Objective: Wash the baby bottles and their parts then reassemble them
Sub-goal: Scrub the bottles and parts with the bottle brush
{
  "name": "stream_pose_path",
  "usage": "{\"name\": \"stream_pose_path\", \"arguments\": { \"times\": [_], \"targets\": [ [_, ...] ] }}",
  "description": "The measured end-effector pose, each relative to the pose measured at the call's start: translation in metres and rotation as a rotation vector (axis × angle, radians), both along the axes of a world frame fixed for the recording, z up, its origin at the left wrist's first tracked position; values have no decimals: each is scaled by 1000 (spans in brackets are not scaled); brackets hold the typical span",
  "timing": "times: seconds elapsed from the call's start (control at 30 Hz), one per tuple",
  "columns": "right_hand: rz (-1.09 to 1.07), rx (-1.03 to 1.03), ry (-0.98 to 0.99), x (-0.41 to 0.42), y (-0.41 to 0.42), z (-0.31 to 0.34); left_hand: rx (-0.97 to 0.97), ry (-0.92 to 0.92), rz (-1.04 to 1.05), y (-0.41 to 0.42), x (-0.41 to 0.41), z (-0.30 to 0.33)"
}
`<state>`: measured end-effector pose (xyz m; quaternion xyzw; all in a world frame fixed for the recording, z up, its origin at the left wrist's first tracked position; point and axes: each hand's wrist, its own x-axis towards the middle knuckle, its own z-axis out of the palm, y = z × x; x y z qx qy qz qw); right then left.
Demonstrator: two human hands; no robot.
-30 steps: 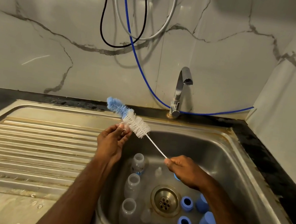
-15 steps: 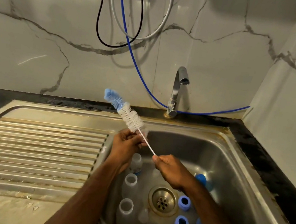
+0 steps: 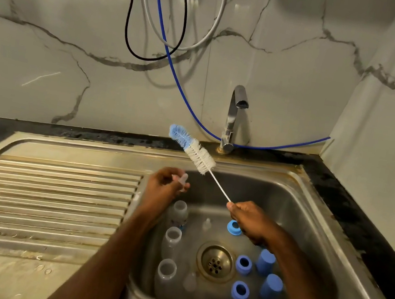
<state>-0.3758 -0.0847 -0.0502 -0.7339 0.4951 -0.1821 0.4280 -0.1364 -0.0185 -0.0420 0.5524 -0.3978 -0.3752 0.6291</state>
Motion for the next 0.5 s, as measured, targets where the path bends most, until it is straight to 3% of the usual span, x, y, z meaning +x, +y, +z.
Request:
{"name": "stream_pose_path", "arguments": {
  "times": [0.07, 0.13, 0.33, 0.5],
  "targets": [
    [3, 30, 18, -2, 1, 1, 49, -359, -40, 0, -13, -4],
    [-15, 63, 33, -5, 0, 2, 112, -593, -81, -1, -23, -8],
    [-48, 172, -21, -15, -6, 0, 110, -914, -222, -4, -27, -21],
    [-35, 179, -8, -15, -8, 2, 369, -1517, -490, -18, -43, -34]
  ]
}}
